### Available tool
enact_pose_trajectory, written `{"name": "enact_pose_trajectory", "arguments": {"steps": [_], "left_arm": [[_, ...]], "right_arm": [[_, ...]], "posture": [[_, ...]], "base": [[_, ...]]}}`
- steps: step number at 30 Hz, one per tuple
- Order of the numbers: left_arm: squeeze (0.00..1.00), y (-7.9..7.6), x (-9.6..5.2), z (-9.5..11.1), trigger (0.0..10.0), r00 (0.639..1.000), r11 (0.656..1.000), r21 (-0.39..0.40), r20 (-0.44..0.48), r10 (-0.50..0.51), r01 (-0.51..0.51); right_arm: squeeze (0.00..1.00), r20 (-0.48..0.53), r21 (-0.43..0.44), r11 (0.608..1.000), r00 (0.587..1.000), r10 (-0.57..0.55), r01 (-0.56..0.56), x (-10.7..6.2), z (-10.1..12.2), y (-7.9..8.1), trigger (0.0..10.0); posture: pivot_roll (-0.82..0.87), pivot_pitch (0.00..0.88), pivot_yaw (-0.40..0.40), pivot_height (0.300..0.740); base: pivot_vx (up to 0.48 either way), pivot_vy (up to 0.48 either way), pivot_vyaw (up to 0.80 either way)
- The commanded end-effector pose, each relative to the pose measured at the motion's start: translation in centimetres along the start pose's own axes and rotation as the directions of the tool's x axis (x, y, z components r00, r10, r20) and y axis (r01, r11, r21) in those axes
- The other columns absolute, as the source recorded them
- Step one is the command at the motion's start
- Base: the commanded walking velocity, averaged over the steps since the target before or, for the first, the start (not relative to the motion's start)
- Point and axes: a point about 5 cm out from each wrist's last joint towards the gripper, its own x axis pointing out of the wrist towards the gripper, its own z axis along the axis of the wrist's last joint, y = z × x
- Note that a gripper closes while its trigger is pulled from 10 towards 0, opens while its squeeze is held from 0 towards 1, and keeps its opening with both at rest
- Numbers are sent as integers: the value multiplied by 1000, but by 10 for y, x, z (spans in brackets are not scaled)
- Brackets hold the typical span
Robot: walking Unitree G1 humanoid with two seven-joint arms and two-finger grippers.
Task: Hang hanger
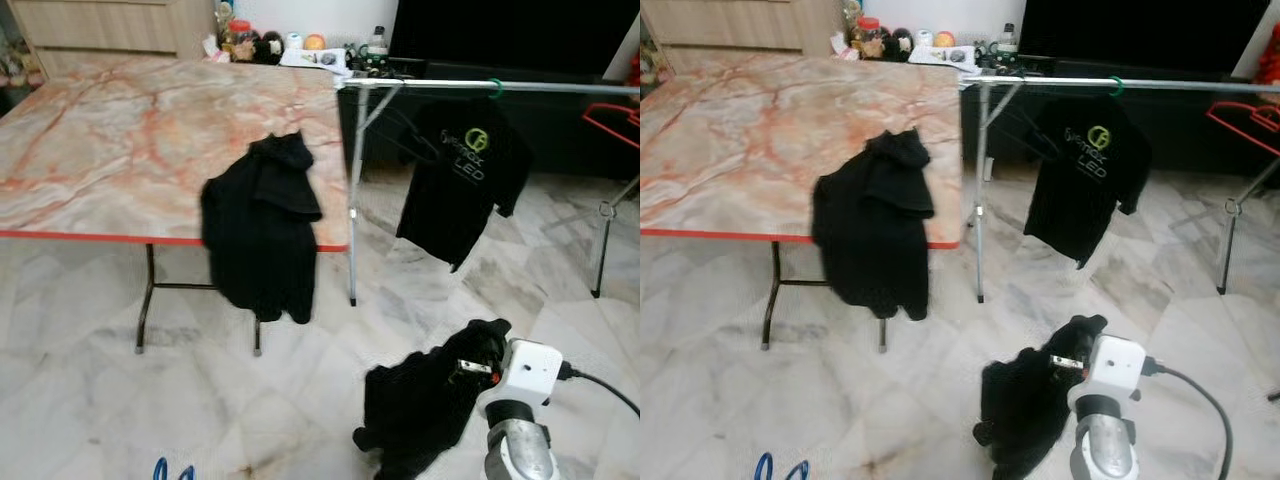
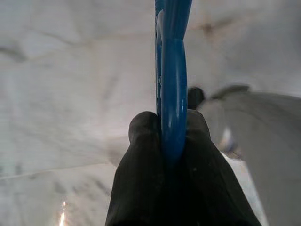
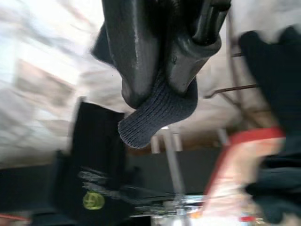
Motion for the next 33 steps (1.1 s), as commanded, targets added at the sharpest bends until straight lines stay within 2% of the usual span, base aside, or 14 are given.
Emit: {"name": "enact_pose_trajectory", "arguments": {"steps": [1, 17, 24, 28, 33], "left_arm": [[0, -5, -1, -10, 10000, 999, 1000, 3, -30, -13, 13], [0, -2, -2, -9, 10000, 1000, 1000, 1, -18, -5, 5], [0, -6, -1, -5, 10000, 1000, 1000, 7, 0, -9, 9], [0, -6, -1, -3, 10000, 1000, 1000, -14, 17, -9, 9], [0, -6, -1, -5, 10000, 1000, 1000, -19, 4, -9, 9]], "right_arm": [[0, 36, -20, 1000, 999, -19, 20, 1, 8, -9, 10000], [0, 48, -27, 999, 998, -28, 29, 3, 11, -11, 10000], [0, 52, -29, 999, 998, -32, 34, 4, 13, -11, 10000], [0, 62, -26, 999, 997, -39, 40, 5, 15, -12, 10000], [0, 62, -28, 999, 997, -41, 43, 6, 16, -12, 10000]], "posture": [[-6, 64, -24, 721], [-4, 57, -26, 721], [-2, 71, -31, 721], [0, 79, -32, 721], [0, 83, -32, 721]], "base": [[0, 435, 0], [0, 398, 0], [0, 0, 0], [0, 0, 0], [0, 0, 0]]}}
